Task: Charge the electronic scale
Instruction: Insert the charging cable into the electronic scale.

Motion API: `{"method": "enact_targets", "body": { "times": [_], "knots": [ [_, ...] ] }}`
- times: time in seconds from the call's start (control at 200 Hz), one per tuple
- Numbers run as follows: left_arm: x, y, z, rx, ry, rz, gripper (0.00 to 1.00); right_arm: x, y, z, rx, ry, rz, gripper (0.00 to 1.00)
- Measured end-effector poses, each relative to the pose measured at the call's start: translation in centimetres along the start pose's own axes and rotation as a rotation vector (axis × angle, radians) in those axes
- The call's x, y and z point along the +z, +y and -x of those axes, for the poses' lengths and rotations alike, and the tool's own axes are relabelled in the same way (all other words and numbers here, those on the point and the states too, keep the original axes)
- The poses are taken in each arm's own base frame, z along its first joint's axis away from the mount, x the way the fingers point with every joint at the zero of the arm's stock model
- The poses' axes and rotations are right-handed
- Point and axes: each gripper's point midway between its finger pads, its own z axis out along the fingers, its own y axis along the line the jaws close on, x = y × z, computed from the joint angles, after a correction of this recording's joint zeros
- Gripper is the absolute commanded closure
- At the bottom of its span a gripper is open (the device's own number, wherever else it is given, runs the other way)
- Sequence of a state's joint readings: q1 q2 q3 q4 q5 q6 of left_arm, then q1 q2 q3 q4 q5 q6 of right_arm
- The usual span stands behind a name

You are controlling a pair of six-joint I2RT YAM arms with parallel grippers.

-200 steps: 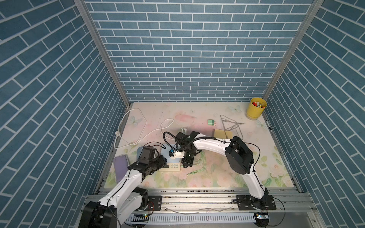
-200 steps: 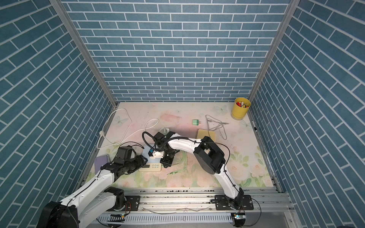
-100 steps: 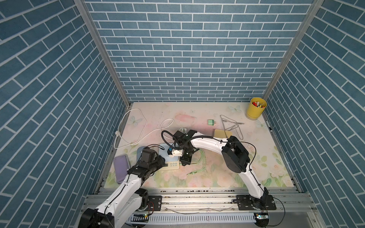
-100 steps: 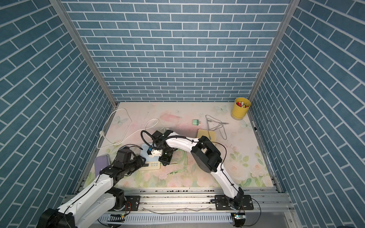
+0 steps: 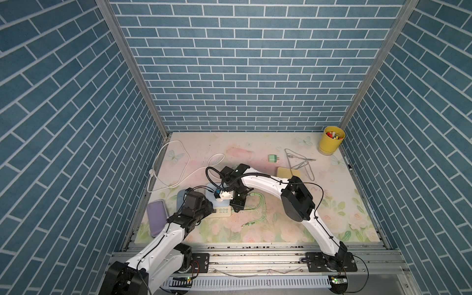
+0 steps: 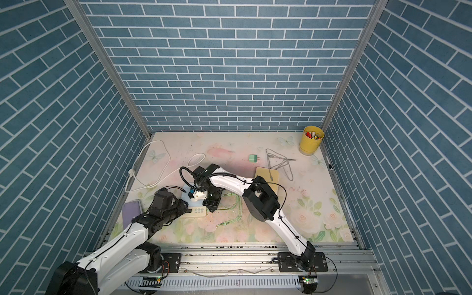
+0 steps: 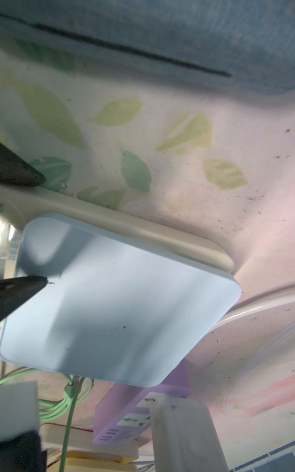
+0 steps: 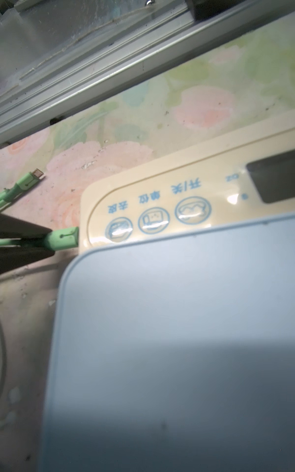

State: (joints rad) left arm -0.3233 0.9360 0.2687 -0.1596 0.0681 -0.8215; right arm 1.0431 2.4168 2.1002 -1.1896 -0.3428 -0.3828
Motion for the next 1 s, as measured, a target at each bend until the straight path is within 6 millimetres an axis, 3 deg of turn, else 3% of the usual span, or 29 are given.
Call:
{"method": "enact_targets", "body": {
  "times": [0.34,0.49,0.61,0.785,0.91,1.0],
  "knots": [
    [0.1,-0.2,0.3,-0.004,-0.026,0.006,0.44,-0.2,-0.4,0.1,-0.003,0.014,-0.006,1.0],
    [-0.7,0.3,0.3,0.034,-0.003,0.07,0.27,-0.2,-0.7,1.0,-0.011,-0.012,-0.007,1.0],
    [-2.4,0.9,0.8,0.118,0.058,0.189,0.2,0.5,-1.0,2.7,-0.047,-0.106,-0.014,0.89],
    [-3.3,-0.6,1.8,0.254,0.173,0.246,0.15,0.8,-0.6,3.1,-0.064,-0.227,-0.059,0.74],
    [-3.3,-1.9,2.4,0.322,0.223,0.236,0.14,-0.4,-1.0,3.0,-0.031,-0.305,-0.121,0.64],
    [-3.7,-2.9,3.6,0.355,0.213,0.221,0.13,-2.5,-1.2,2.8,-0.012,-0.357,-0.162,0.61]
  ]
}}
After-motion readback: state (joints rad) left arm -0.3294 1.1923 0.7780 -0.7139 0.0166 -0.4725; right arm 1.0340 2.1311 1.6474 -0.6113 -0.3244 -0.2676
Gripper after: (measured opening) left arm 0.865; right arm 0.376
